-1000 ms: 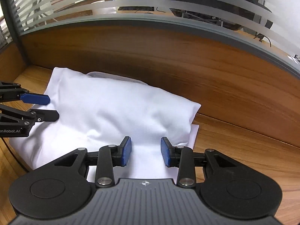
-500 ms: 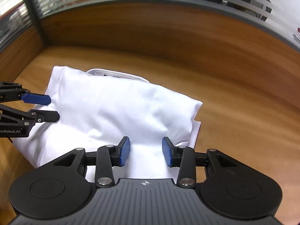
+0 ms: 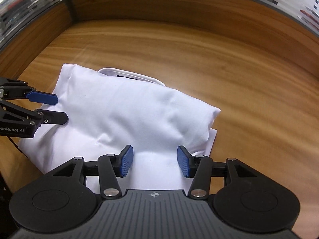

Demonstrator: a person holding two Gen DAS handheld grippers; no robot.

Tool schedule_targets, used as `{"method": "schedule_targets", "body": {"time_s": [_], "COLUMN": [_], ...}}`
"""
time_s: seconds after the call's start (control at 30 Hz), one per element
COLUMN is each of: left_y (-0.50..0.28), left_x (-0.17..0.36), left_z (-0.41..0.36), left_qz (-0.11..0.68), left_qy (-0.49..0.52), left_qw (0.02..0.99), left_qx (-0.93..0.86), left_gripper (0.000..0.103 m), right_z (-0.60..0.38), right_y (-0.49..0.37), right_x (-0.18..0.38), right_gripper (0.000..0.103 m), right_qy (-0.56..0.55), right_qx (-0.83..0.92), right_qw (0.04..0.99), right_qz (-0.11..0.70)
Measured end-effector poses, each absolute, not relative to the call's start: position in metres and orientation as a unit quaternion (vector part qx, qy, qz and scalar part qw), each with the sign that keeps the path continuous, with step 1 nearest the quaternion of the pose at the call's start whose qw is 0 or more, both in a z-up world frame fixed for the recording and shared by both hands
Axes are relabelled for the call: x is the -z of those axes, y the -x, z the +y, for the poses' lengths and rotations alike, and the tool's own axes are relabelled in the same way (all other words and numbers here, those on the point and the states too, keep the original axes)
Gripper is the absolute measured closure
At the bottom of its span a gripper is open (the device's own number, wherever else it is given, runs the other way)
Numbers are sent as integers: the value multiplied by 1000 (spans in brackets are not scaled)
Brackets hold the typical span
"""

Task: Fold clothes
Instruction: 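Move both open grippers to the folded bundle's edge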

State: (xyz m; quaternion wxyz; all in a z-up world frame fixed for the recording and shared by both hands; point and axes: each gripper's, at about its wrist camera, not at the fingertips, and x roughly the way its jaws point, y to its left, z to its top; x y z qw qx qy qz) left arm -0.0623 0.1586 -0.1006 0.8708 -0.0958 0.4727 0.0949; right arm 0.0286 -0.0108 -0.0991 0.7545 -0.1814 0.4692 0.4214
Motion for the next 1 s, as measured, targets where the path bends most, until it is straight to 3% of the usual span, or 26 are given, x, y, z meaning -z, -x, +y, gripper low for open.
{"method": "schedule_targets", "body": {"time_s": [0.27, 0.5, 0.8, 1.0], "left_y": [101, 115, 83, 44], "left_x": [78, 107, 73, 81], "left_z": [136, 119, 130, 143], "left_qz": [459, 489, 442, 449], "left_qy": [115, 92, 102, 100], "left_qw": [877, 864, 888, 883], "left_qx": [-81, -76, -78, -90], "left_gripper": [49, 44, 44, 44], "right_z": [-40, -46, -31, -7], "right_y": [25, 41, 11, -14], "right_x": [74, 106, 65, 80], "right_gripper": [47, 47, 47, 47], "right_qy": [179, 196, 168, 169], "right_qx": [-418, -407, -411, -398], "right_qw": [770, 754, 774, 775], "right_qz": [448, 476, 451, 460]}}
